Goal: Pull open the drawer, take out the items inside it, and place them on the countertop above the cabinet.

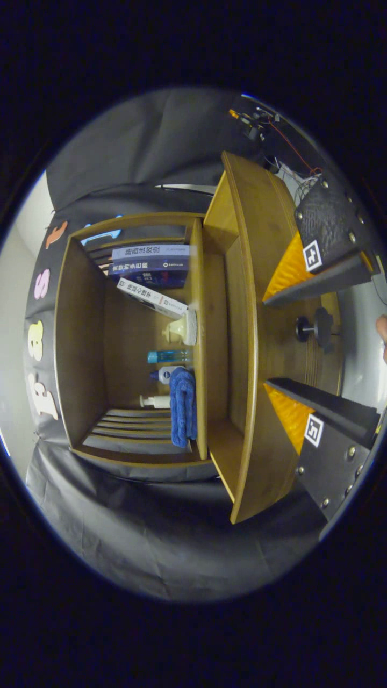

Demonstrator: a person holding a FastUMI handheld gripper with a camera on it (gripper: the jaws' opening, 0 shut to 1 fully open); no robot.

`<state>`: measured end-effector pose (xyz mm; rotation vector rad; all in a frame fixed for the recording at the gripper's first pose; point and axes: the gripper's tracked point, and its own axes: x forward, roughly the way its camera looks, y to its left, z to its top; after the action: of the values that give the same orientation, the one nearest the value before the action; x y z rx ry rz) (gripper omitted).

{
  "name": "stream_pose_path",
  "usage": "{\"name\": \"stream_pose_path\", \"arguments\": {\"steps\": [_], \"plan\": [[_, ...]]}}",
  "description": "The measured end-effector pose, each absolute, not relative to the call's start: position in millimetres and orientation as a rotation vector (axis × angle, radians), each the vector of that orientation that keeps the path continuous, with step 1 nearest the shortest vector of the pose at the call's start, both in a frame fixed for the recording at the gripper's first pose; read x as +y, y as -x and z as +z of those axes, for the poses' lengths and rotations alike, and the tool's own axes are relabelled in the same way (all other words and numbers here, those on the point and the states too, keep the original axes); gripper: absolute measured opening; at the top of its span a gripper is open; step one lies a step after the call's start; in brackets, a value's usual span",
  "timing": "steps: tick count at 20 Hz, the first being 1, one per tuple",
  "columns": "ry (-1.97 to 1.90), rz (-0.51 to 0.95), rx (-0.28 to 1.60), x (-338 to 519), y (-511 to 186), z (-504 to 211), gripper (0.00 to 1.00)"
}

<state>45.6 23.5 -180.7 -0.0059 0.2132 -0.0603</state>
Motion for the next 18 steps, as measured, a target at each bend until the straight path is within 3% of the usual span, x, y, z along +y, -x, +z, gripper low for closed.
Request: {"name": "stream_pose_path", "arguments": {"steps": [18], "plan": [[0.017, -0.046, 0.236, 19.7, -99.5, -175.6, 0.82]]}}
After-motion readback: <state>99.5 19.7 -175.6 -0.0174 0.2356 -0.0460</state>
